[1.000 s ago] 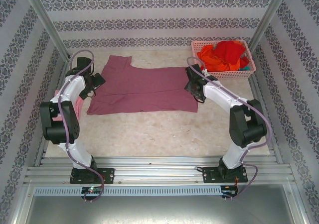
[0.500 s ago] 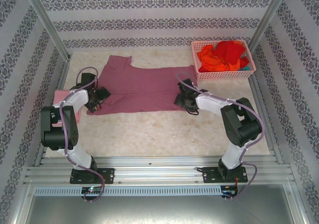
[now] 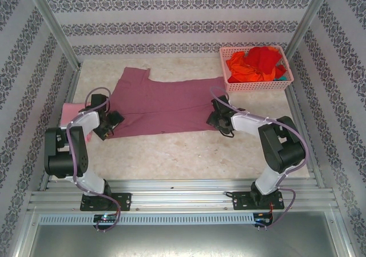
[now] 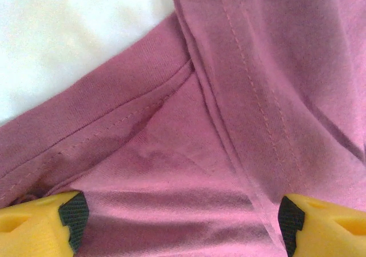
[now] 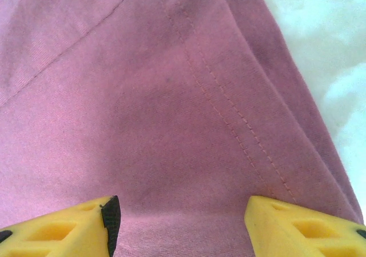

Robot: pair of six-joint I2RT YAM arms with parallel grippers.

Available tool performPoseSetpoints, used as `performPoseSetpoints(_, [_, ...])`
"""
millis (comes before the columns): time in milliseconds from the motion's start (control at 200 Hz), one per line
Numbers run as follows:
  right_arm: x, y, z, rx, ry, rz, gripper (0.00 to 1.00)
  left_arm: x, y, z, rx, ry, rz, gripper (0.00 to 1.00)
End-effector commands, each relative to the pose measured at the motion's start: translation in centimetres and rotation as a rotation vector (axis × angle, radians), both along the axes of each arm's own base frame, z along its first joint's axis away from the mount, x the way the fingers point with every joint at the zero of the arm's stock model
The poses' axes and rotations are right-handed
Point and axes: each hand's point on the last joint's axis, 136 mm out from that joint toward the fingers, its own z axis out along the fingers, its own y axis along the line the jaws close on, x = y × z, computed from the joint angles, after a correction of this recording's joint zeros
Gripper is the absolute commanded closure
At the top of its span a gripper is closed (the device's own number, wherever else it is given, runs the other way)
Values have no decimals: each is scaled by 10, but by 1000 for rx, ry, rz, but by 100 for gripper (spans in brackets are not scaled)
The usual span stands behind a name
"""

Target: Fold and stack the t-shirts

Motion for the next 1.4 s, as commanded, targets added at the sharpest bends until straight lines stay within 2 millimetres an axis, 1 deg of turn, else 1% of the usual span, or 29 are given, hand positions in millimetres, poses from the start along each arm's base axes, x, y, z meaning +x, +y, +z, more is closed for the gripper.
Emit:
performPoseSetpoints(0, [-54, -29, -29, -66, 170, -77, 39, -45, -10, -11, -30, 104, 5, 12])
performPoseSetpoints(80, [-66, -34, -25, -70, 166, -89, 39, -54, -12, -2, -29, 84, 12, 11])
performPoseSetpoints(155, [-68, -33, -15, -59, 133, -80, 39, -52, -12, 9, -22, 54, 8, 10])
performPoseSetpoints(230, [-60, -26, 2, -52, 76, -54, 39, -43, -12, 23, -17, 31, 4, 9])
performPoseSetpoints(305, [-50, -17, 21, -64, 18, -13, 39, -31, -18, 38, -30, 1, 6, 10])
performPoseSetpoints(380, [-40, -7, 36, -87, -17, 24, 38, -23, -27, 45, -62, -13, 40, 17])
performPoseSetpoints(395, [-38, -5, 38, -89, -21, 29, 38, -21, -29, 47, -71, -14, 50, 20])
performPoseSetpoints(445, [-34, 1, 42, -97, -31, 47, 38, -18, -35, 45, -101, -12, 86, 31])
performPoseSetpoints(490, [-30, 7, 44, -94, -38, 59, 38, -15, -41, 42, -121, -11, 106, 36])
performPoseSetpoints(555, [-25, 19, 46, -74, -53, 84, 38, -10, -46, 35, -136, 2, 130, 40])
performPoseSetpoints(624, [-13, 45, 54, -20, -113, 173, 39, -5, -49, 25, -154, 16, 147, 44])
performPoseSetpoints(699, [-6, 65, 63, -9, -147, 237, 39, -1, -53, 15, -179, 32, 164, 47])
performPoseSetpoints(794, [-4, 80, 62, -14, -142, 276, 38, 4, -57, 8, -210, 49, 176, 50])
performPoseSetpoints(889, [-6, 84, 55, -8, -122, 280, 39, 9, -58, 7, -222, 40, 183, 54])
performPoseSetpoints(979, [-7, 84, 51, 4, -117, 270, 39, 12, -59, 9, -224, 33, 178, 59])
performPoseSetpoints(1059, [-8, 83, 50, 5, -117, 266, 39, 15, -61, 12, -231, 25, 168, 71])
performPoseSetpoints(1109, [-9, 82, 50, 2, -116, 265, 39, 17, -62, 14, -232, 20, 162, 75])
performPoseSetpoints(1229, [-10, 79, 53, -8, -123, 263, 39, 17, -64, 21, -222, 18, 146, 76])
performPoseSetpoints(1304, [-10, 78, 53, -12, -125, 263, 39, 16, -63, 20, -213, 21, 144, 76])
performPoseSetpoints(1399, [-9, 78, 53, -11, -124, 266, 39, 18, -64, 16, -215, 24, 144, 84])
